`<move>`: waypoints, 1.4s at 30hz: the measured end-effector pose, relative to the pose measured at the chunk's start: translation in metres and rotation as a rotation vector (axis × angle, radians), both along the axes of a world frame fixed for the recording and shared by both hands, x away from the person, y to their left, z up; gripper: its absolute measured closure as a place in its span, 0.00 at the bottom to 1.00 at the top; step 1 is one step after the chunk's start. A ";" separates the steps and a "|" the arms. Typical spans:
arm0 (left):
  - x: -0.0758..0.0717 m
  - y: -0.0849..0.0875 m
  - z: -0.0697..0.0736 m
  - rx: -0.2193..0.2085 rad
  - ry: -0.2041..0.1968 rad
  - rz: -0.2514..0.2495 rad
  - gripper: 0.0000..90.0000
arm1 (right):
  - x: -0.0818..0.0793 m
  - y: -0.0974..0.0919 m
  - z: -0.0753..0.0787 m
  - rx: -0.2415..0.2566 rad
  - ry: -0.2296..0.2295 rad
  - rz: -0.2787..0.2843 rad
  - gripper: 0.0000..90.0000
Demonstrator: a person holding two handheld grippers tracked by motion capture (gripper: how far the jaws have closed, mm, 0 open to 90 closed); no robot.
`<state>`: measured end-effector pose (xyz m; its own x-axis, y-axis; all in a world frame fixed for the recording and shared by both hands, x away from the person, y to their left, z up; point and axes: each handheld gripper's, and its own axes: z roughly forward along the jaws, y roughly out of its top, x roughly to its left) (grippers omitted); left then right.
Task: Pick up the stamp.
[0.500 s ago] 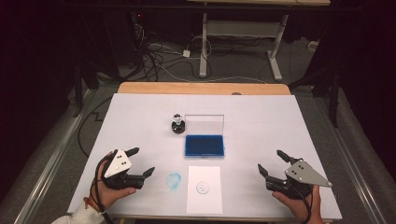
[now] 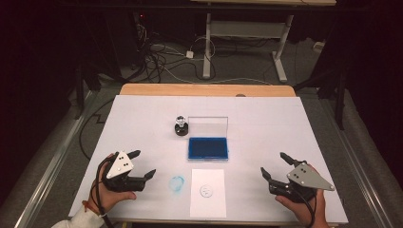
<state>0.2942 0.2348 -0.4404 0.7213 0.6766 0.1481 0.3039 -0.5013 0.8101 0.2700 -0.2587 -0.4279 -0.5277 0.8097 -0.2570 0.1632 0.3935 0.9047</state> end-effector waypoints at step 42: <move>0.177 -0.070 0.031 0.164 0.269 -0.074 0.18 | 0.006 0.002 -0.013 -0.034 0.071 0.023 0.28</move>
<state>0.4711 0.1649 -0.4098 0.7959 0.6035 0.0483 0.4537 -0.6472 0.6126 0.2760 -0.2565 -0.4408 -0.5644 0.7884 -0.2448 0.2172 0.4279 0.8773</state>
